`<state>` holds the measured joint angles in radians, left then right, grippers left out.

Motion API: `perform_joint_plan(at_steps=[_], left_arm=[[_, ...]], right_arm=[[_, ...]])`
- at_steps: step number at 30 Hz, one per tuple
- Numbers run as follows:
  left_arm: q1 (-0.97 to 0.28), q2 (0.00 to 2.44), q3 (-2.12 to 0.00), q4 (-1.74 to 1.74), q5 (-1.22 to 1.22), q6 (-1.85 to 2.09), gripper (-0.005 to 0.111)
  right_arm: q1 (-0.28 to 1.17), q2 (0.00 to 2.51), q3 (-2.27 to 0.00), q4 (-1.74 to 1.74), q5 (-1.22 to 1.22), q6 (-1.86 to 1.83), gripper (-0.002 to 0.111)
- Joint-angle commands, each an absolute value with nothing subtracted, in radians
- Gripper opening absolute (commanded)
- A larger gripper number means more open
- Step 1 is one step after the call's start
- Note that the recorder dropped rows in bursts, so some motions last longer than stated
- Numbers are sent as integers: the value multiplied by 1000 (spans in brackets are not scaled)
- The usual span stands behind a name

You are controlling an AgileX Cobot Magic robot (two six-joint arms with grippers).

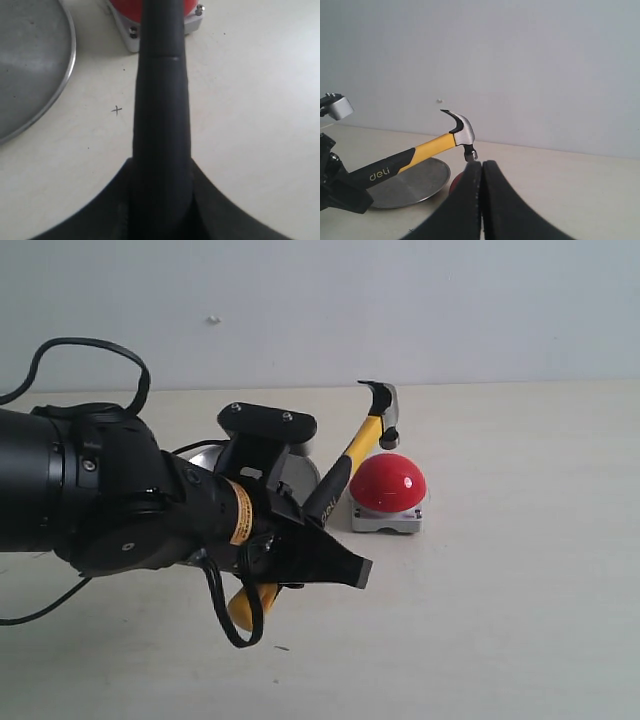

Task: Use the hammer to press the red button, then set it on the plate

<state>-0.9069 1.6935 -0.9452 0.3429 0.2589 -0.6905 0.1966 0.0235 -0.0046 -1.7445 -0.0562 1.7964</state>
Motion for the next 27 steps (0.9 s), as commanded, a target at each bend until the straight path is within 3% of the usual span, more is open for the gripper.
perform_joint_plan(at_steps=[1, 15, 22, 27], left_arm=[[-906, 1670, -954, 365, 181, -691, 0], [-887, 1492, -1038, 415, 268, -689, 0], [-902, 1692, -883, 350, 131, -692, 0], [-906, 1722, -893, 350, 95, -689, 0]], right_arm=[[198, 29, 0, -1744, -59, 1791, 0], [198, 29, 0, -1744, -59, 1791, 0], [198, 29, 0, -1744, -59, 1791, 0], [198, 29, 0, -1744, -59, 1791, 0]])
